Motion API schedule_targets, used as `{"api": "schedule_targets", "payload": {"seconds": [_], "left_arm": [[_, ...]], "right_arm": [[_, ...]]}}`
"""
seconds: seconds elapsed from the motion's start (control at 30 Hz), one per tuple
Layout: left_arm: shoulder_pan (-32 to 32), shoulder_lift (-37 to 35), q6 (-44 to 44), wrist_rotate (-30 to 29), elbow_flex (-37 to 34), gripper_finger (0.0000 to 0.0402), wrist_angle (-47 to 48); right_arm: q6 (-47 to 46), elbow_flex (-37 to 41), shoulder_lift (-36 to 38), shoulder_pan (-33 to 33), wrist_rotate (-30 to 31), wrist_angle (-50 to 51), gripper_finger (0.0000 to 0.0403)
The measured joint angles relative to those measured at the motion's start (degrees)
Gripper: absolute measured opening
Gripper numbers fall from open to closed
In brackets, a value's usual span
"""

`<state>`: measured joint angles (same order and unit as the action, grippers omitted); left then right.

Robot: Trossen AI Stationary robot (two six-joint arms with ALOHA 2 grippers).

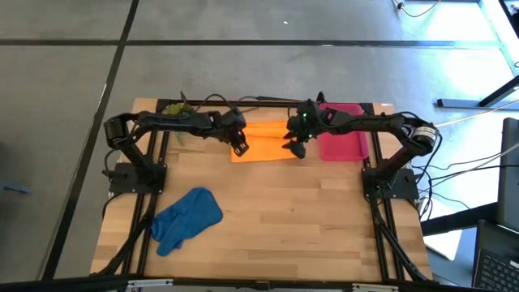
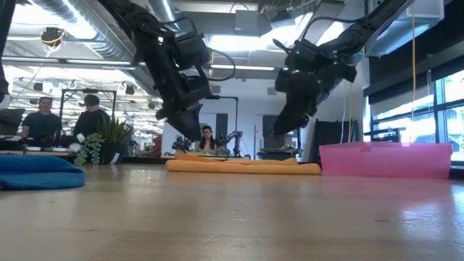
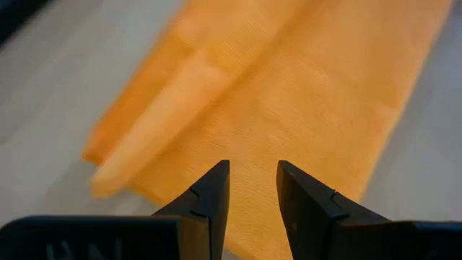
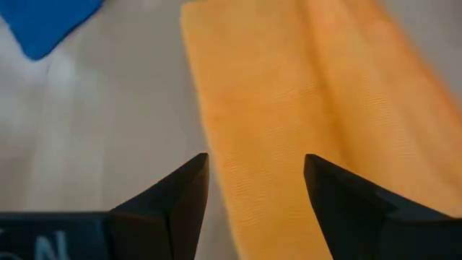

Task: Roll microfiber towels into tight, uniform cylinder then place into a basket
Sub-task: Fold the orange microfiber towel

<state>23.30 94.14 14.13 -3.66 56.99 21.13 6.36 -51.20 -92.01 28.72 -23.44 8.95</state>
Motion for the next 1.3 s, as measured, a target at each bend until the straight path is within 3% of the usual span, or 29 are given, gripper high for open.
{"api": "schedule_targets", "payload": {"seconds": [0.17,0.5,1.03,1.3], "left_arm": [[-1.4,3.1,-4.6,0.0,-0.1,0.0106,0.0],[-2.0,9.4,-2.8,1.1,0.1,0.0106,-0.2],[-11.3,9.6,4.3,4.4,0.2,0.0105,1.6],[-13.4,8.0,6.8,5.2,1.7,0.0105,1.6]], "right_arm": [[-0.5,0.0,-2.9,-2.6,-0.1,0.6,0.0227],[-3.3,0.0,-7.3,-3.1,4.4,0.7,0.0227],[-3.0,-0.2,-12.2,-3.0,16.2,-3.5,0.0227],[-6.3,-3.3,-12.5,-2.9,16.8,-0.9,0.0227]]}}
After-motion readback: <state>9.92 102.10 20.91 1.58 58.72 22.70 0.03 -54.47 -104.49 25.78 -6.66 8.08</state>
